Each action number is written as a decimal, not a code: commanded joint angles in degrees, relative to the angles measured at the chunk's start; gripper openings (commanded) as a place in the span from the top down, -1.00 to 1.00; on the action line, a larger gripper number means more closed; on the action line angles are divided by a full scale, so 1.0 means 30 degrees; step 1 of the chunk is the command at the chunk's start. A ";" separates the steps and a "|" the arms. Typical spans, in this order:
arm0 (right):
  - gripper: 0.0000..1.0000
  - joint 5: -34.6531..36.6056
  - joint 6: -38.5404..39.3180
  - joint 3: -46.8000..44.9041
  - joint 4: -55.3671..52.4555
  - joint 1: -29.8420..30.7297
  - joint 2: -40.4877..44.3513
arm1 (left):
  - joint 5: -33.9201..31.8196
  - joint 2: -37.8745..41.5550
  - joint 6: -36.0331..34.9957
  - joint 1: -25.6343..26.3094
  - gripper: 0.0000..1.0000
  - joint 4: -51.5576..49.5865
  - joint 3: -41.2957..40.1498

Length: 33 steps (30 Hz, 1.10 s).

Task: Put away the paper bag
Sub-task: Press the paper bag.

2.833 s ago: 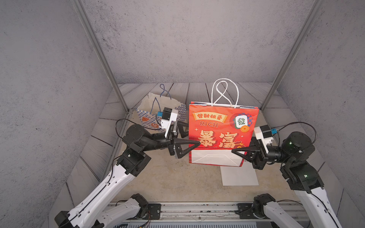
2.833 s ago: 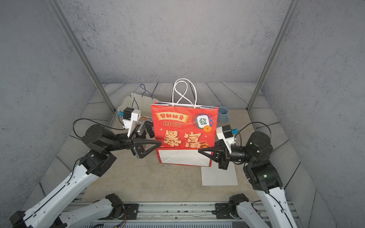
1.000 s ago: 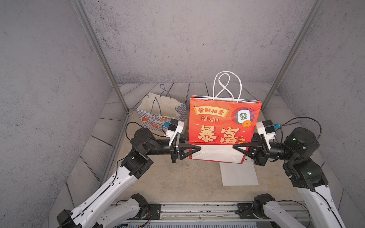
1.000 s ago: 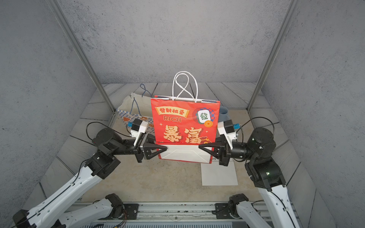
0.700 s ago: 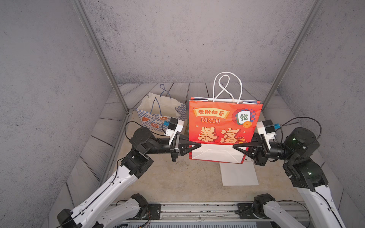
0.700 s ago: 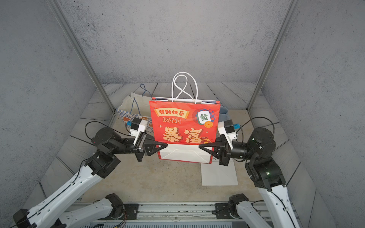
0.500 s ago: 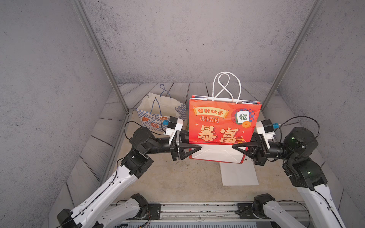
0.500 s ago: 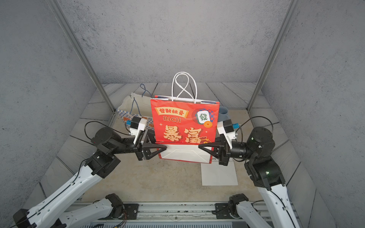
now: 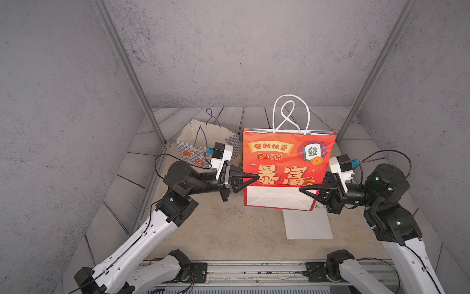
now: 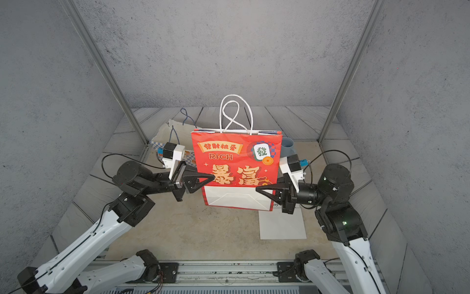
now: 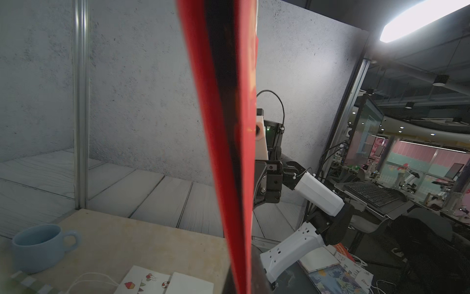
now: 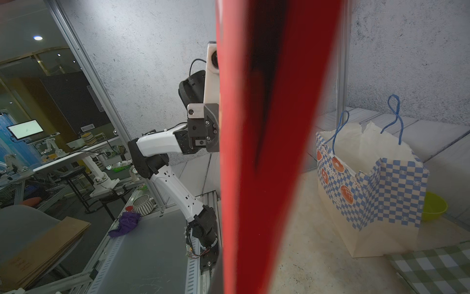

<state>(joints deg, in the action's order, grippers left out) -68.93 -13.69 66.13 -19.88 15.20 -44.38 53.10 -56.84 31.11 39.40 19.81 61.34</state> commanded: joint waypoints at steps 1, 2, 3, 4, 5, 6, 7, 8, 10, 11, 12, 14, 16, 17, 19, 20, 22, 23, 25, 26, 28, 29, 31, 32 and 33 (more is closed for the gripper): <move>1.00 -0.0253 0.0196 0.0194 -0.0074 0.0104 0.0171 | 0.0100 0.0039 0.0136 0.0081 1.00 0.0406 0.0599; 1.00 -0.0249 0.0253 0.0194 -0.0152 0.0097 0.0174 | -0.0078 0.0059 0.0146 0.0081 1.00 0.0300 0.0629; 1.00 -0.0257 0.0314 0.0194 -0.0240 0.0116 0.0202 | -0.0279 0.0050 0.0129 0.0081 0.84 0.0007 0.0722; 1.00 -0.0235 0.0364 0.0194 -0.0311 0.0101 0.0218 | -0.0577 0.0072 -0.0075 0.0081 0.38 -0.0469 0.0915; 1.00 -0.0228 0.0399 0.0179 -0.0386 0.0093 0.0249 | -0.0817 0.0103 -0.0419 0.0081 0.11 -0.1155 0.1220; 1.00 -0.0250 0.0387 0.0193 -0.0405 0.0098 0.0244 | -0.0992 0.0028 -0.0765 0.0073 0.00 -0.1955 0.1616; 1.00 -0.0268 0.0401 0.0194 -0.0434 0.0109 0.0235 | -0.0961 -0.0071 -0.0964 0.0052 -0.05 -0.2415 0.2038; 1.00 -0.0277 0.0404 0.0165 -0.0434 0.0102 0.0233 | -0.0810 -0.0170 -0.1010 0.0051 -0.06 -0.2556 0.2299; 1.00 -0.0331 0.0433 0.0137 -0.0492 0.0112 0.0262 | -0.0359 -0.0414 -0.0656 0.0051 0.01 -0.2222 0.2758; 1.00 -0.0331 0.0457 0.0135 -0.0544 0.0118 0.0262 | -0.0182 -0.0501 -0.0428 0.0051 0.06 -0.1863 0.2839; 1.00 -0.0345 0.0460 0.0106 -0.0602 0.0096 0.0262 | -0.0114 -0.0587 -0.0246 0.0051 0.14 -0.1579 0.2951; 1.00 -0.0345 0.0478 0.0091 -0.0711 0.0096 0.0292 | -0.0075 -0.0688 -0.0222 0.0051 0.35 -0.1506 0.3287; 1.00 -0.0345 0.0487 0.0133 -0.0758 0.0107 0.0321 | -0.0064 -0.0800 -0.0320 0.0051 0.56 -0.1793 0.3642; 1.00 -0.0370 0.0459 0.0135 -0.0784 0.0099 0.0364 | -0.0006 -0.0879 -0.0312 0.0051 0.68 -0.1848 0.3771; 1.00 -0.0396 0.0489 0.0164 -0.0789 0.0092 0.0351 | -0.0059 -0.0964 -0.0178 0.0051 0.95 -0.1769 0.3886; 1.00 -0.0396 0.0485 0.0171 -0.0814 0.0105 0.0352 | -0.0204 -0.0970 -0.0183 0.0051 1.00 -0.1792 0.3873; 1.00 -0.0455 0.0486 0.0164 -0.0815 0.0111 0.0367 | -0.0464 -0.0945 -0.0201 0.0051 1.00 -0.1916 0.3869; 1.00 -0.0461 0.0518 0.0165 -0.0844 0.0092 0.0379 | -0.0474 -0.0942 -0.0149 0.0051 1.00 -0.1862 0.3888; 1.00 -0.0491 0.0552 0.0131 -0.0899 0.0110 0.0405 | -0.0517 -0.0961 0.0012 0.0052 1.00 -0.1822 0.4034; 1.00 -0.0530 0.0563 0.0107 -0.0953 0.0118 0.0409 | -0.0586 -0.0997 0.0106 0.0055 0.87 -0.1898 0.4161; 1.00 -0.0635 0.0660 0.0106 -0.1103 0.0099 0.0404 | -0.0671 -0.1081 0.0139 0.0036 0.51 -0.2185 0.4484; 1.00 -0.0638 0.0674 0.0082 -0.1137 0.0117 0.0423 | -0.0776 -0.1108 0.0090 0.0051 0.25 -0.2361 0.4661; 1.00 -0.0667 0.0697 0.0047 -0.1166 0.0117 0.0436 | -0.0971 -0.1219 0.0008 0.0022 0.11 -0.2649 0.5034; 1.00 -0.0700 0.0683 0.0025 -0.1196 0.0111 0.0438 | -0.0999 -0.1284 -0.0094 0.0000 0.10 -0.2789 0.5243; 1.00 -0.0697 0.0697 0.0029 -0.1196 0.0113 0.0439 | -0.0974 -0.1358 -0.0308 -0.0007 0.09 -0.3061 0.5451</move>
<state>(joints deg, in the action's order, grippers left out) -69.73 -12.38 66.13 -23.18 15.22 -43.64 50.57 -60.95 31.29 39.40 11.46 75.11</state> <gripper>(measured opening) 0.051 0.450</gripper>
